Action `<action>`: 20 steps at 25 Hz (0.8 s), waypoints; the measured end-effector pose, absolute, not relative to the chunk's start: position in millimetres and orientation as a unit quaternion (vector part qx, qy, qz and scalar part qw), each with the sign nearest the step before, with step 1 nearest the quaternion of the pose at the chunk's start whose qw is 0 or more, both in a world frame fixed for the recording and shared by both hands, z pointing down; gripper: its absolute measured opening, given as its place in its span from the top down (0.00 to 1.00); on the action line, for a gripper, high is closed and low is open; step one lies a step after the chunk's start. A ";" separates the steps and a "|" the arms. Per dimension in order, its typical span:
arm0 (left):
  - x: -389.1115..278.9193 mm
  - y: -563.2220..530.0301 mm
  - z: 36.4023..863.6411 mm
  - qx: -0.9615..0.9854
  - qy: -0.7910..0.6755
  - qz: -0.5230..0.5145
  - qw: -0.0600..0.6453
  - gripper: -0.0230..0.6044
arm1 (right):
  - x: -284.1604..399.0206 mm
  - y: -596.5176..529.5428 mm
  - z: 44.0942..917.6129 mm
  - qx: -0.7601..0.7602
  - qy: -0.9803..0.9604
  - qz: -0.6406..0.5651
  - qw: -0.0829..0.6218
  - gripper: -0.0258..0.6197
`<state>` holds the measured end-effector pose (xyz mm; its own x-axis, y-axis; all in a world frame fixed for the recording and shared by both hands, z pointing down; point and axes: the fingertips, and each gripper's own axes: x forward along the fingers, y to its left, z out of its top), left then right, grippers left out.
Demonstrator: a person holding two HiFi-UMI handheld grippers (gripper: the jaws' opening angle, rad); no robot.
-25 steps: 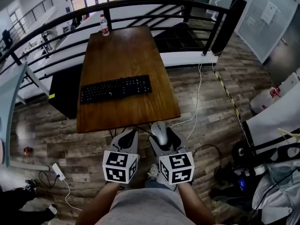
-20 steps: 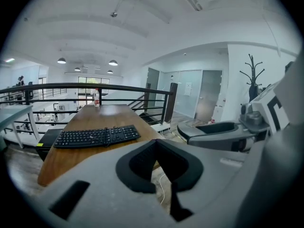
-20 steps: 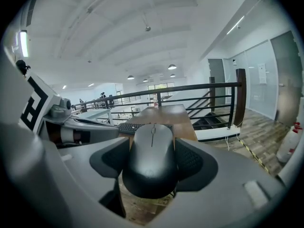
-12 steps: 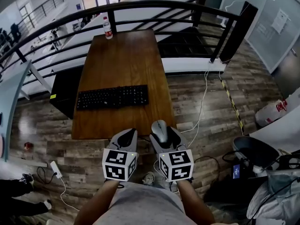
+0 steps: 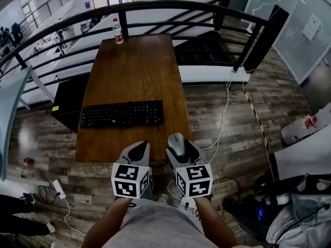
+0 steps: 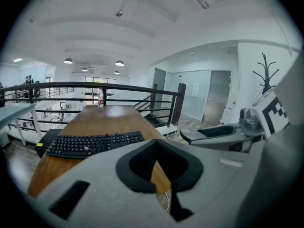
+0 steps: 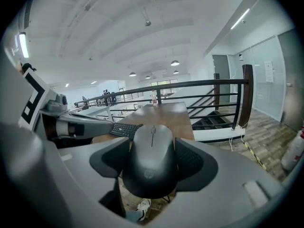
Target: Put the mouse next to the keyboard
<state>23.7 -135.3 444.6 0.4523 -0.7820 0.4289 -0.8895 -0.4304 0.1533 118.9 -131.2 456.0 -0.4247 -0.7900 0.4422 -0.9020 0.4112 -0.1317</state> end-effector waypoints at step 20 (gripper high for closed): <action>13.3 -307.1 479.7 0.841 -0.472 0.166 0.203 0.96 | 123.2 -296.6 505.9 0.551 -0.780 0.214 0.208 0.49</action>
<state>13.3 -307.1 479.7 0.4984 -0.7272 0.4719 -0.8625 -0.4710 0.1852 123.2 -296.6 505.9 -0.3068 -0.7695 0.5601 -0.9476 0.3023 -0.1036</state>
